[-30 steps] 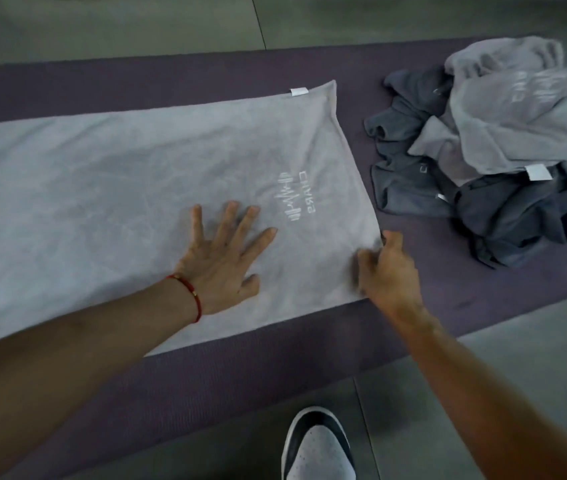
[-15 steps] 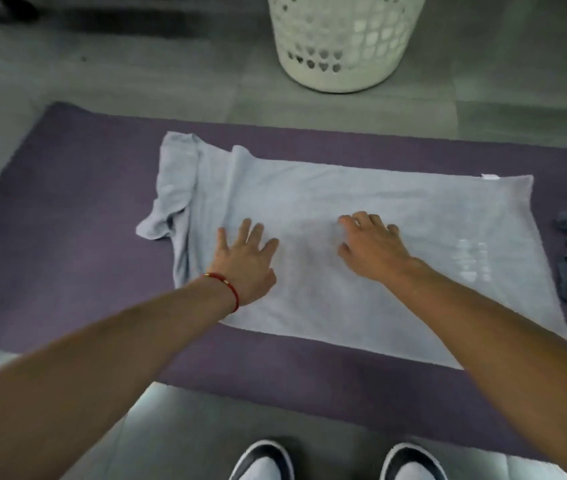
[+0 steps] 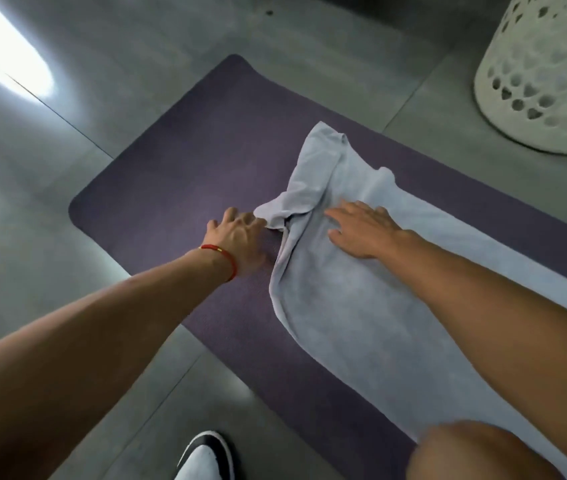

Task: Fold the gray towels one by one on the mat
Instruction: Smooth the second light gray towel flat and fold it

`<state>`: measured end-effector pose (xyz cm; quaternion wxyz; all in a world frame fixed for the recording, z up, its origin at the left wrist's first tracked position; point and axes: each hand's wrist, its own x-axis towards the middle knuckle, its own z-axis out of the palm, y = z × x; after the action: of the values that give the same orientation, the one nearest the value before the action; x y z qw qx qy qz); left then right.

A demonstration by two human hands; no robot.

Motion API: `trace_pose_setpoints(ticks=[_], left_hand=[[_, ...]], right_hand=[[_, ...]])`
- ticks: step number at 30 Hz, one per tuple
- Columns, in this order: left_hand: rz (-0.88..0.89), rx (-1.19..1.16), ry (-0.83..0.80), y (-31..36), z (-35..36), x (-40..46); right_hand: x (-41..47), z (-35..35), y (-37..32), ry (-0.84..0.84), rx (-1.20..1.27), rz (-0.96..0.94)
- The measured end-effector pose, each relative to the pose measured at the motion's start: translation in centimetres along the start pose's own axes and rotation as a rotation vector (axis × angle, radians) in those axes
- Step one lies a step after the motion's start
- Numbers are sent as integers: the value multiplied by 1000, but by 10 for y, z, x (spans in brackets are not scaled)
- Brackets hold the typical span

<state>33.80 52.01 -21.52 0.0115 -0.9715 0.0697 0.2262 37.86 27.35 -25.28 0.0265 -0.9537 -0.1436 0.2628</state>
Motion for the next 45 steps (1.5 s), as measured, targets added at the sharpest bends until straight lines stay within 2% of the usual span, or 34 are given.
trace_pose_setpoints(ticks=[2, 4, 7, 11, 14, 16, 19, 21, 23, 25, 27, 30, 34, 39, 41, 43, 45], left_hand=[[-57, -43, -101, 5, -1, -3], [-85, -73, -141, 12, 1, -6], [-108, -75, -187, 9, -8, -11], [-149, -137, -177, -15, -16, 7], [-83, -80, -264, -29, -13, 35], [-27, 66, -357, -43, -15, 67], [171, 291, -439, -51, -43, 121], [226, 335, -507, -42, -68, 154], [265, 303, -548, -28, -80, 187], [293, 161, -453, -16, -72, 226], [218, -117, -353, -11, -47, 275], [43, -355, -264, 10, -69, 270], [-128, -644, -332, 16, -86, 273], [-67, -680, -366, 5, -82, 279], [-70, -692, -391, 3, -85, 280], [-22, -664, -383, 5, -86, 281], [76, -629, -345, 5, -78, 283]], right_hand=[[-3, 4, 3, -186, 12, -2], [-3, 15, 0, -287, -71, -26], [-4, 12, -13, -323, -200, -85], [19, -14, -18, -345, -134, -108], [36, -21, -27, -353, -62, -50], [44, -20, -37, -359, -47, 2], [49, -13, -56, -399, 41, 121], [46, -2, -65, -348, 88, 171], [36, 9, -70, -276, 241, 247], [23, 21, -75, -199, 375, 382], [18, 28, -85, -148, 429, 480], [34, 27, -94, -82, 433, 565], [45, 28, -110, -60, 425, 640], [45, -11, -102, -83, 514, 745], [48, -33, -108, 35, 401, 847], [55, -37, -129, 308, 213, 891], [64, -28, -165, 485, 223, 801]])
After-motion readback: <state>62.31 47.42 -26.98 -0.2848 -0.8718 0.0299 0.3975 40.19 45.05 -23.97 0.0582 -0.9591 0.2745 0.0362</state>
